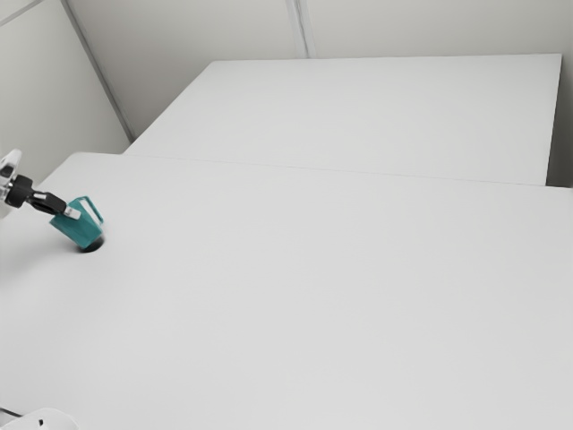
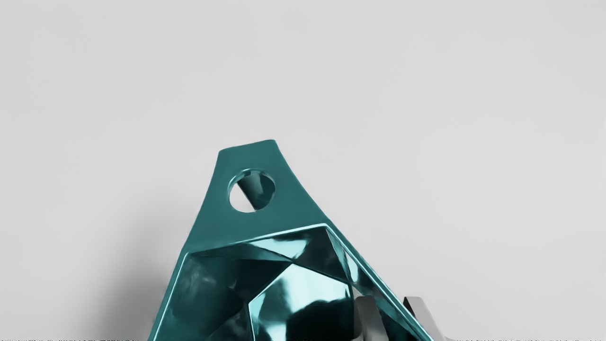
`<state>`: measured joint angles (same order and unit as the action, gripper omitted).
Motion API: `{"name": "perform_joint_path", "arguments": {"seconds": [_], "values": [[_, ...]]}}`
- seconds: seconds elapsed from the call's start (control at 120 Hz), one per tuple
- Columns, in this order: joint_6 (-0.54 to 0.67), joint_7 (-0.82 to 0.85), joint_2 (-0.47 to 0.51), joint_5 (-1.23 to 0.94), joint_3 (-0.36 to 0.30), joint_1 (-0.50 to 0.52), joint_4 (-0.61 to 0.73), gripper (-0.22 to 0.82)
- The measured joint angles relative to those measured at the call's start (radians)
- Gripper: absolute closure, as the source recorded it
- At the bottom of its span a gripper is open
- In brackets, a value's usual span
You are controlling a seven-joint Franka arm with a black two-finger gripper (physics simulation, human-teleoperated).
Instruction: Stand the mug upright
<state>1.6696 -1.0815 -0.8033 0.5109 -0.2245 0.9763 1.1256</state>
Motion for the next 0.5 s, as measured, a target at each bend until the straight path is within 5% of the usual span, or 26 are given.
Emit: {"name": "perform_joint_path", "arguments": {"seconds": [0.375, 0.5], "values": [[0.018, 0.043, 0.243, -0.172, 0.021, -0.135, 0.204, 0.78], [0.018, 0.078, 0.323, -0.208, 0.168, -0.312, 0.258, 0.78]]}}
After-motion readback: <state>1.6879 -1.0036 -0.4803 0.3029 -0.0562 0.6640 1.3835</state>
